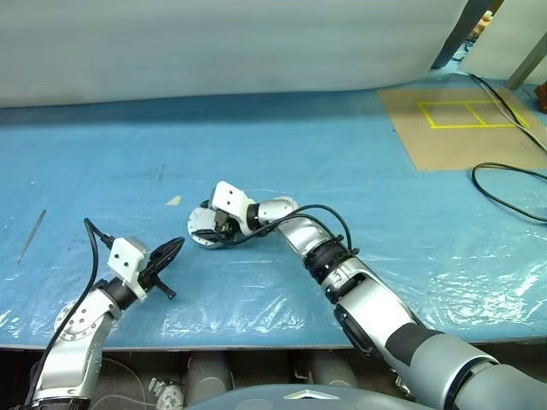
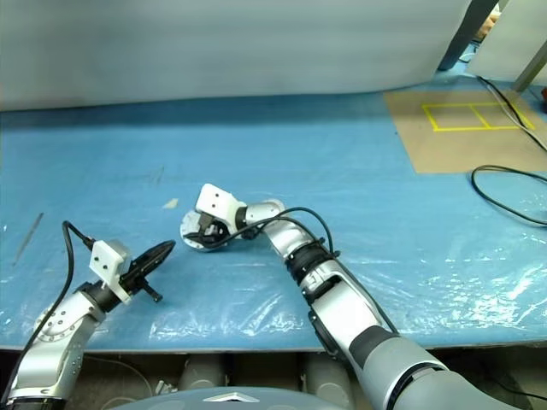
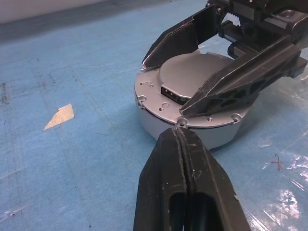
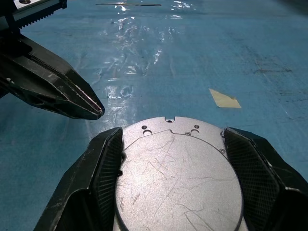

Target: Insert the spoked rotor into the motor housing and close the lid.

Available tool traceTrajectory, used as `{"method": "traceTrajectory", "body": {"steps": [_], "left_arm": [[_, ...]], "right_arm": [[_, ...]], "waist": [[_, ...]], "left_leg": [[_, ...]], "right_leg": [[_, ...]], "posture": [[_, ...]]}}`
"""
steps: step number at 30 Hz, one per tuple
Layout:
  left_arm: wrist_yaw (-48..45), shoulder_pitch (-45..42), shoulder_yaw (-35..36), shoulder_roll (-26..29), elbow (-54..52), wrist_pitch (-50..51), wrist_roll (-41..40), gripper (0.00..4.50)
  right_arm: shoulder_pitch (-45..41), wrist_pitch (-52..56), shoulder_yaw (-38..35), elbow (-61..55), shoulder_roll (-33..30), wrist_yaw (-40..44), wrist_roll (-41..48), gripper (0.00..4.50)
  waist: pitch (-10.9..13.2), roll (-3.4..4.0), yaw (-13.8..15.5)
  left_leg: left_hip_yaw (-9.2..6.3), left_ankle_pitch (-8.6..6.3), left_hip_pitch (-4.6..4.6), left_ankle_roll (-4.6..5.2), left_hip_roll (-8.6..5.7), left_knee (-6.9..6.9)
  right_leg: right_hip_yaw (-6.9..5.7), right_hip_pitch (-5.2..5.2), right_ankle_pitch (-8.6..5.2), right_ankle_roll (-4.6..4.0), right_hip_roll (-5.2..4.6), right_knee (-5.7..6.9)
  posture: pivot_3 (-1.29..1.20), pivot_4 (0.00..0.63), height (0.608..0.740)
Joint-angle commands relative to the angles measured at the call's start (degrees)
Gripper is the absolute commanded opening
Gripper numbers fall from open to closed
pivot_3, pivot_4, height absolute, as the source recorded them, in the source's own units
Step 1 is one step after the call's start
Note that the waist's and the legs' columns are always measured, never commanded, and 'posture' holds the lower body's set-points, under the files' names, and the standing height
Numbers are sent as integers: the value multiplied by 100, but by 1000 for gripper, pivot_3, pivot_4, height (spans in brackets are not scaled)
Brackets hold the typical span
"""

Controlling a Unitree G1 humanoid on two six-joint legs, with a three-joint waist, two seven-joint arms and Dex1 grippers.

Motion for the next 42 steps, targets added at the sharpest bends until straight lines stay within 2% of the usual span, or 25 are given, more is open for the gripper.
{"method": "traceTrajectory", "body": {"steps": [1, 15, 23, 29, 35, 42], "left_arm": [[0, 6, 22, 2, -159, -54, -31, 0], [32, 153, -31, -35, -362, 16, -31, 0], [64, 398, -25, -49, -491, 28, -37, 0], [80, 421, -47, -54, -503, 33, -26, 0], [65, 395, -27, -15, -486, 61, -44, 0], [59, 277, -44, 3, -462, 122, -41, 0]], "right_arm": [[-13, -19, 48, 305, -65, -1, -175, 3013], [-117, -396, 60, 1014, -63, 243, -258, 3013], [-217, -406, -179, 1339, 169, -185, -171, 3013], [81, -400, 12, 1291, 279, -285, -335, 3013], [197, -414, 221, 1183, 204, -376, -545, 3013], [379, 64, -80, 764, 371, -147, -74, 3013]], "waist": [[0, 0, 2], [-5, 7, 4], [-11, 18, -9], [-15, 24, 1], [-28, 42, -3], [-32, 48, -2]], "left_leg": [[0, 0, 0, 0, 0, 0], [2, -11, 1, 20, 0, 1], [3, -12, 14, 20, 2, -3], [3, -13, 52, 21, 1, -6], [3, -13, 53, 21, -1, -18], [4, -13, 54, 21, -2, -22]], "right_leg": [[0, 0, 0, 0, 0, 0], [1, 9, -1, -1, -2, -2], [3, 17, -1, -2, 0, 5], [3, 36, 0, -3, -2, 7], [9, 47, -1, -2, -2, -1], [11, 44, -2, -1, -2, -4]], "posture": [[0, 150, 740], [0, 150, 740], [0, 150, 740], [0, 150, 740], [0, 150, 740], [0, 150, 740]]}}
